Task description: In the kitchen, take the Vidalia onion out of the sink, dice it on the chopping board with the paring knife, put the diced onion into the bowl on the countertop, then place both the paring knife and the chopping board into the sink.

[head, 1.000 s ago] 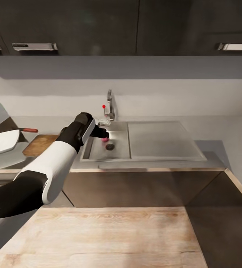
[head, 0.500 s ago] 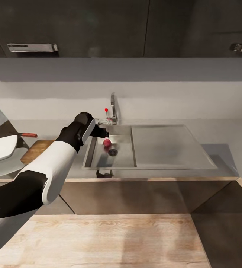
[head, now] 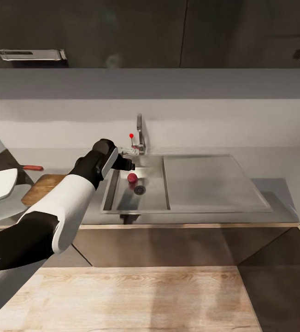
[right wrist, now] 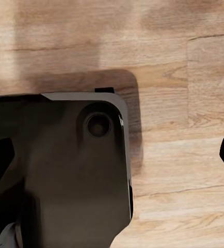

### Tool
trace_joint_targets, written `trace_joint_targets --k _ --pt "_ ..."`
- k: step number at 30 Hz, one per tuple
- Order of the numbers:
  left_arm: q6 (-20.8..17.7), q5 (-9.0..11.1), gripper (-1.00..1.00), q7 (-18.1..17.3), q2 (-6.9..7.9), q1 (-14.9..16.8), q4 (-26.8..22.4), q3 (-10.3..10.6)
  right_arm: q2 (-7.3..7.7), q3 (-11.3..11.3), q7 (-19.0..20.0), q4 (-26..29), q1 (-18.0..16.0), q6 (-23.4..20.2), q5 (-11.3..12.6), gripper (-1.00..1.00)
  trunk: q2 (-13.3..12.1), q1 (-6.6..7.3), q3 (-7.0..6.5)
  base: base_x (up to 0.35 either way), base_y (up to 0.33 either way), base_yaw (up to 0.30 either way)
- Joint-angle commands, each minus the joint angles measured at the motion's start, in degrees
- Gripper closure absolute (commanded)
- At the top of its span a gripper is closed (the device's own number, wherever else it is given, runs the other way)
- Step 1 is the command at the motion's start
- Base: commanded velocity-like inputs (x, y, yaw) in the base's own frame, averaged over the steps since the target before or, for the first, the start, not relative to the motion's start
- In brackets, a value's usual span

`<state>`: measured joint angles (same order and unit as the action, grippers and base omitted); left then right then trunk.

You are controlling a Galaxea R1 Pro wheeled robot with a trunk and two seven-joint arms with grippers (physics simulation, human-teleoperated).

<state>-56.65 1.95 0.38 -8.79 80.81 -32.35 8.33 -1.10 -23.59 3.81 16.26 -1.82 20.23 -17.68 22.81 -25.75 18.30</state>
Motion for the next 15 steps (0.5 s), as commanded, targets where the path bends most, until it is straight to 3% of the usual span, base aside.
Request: trace_joint_targets --k 1,15 --pt "-0.2 0.2 -1.0 0.1 0.02 0.0 -0.1 0.2 -0.04 -0.5 0.4 0.0 0.0 0.2 -0.3 -1.0 0.1 -0.03 0.16 0.028 0.0 0.0" --pt "-0.2 0.2 -1.0 0.1 0.01 -0.2 0.2 0.2 -0.04 -0.5 0.4 0.0 0.0 0.2 -0.3 -1.0 0.1 -0.03 1.06 0.005 0.0 0.0"
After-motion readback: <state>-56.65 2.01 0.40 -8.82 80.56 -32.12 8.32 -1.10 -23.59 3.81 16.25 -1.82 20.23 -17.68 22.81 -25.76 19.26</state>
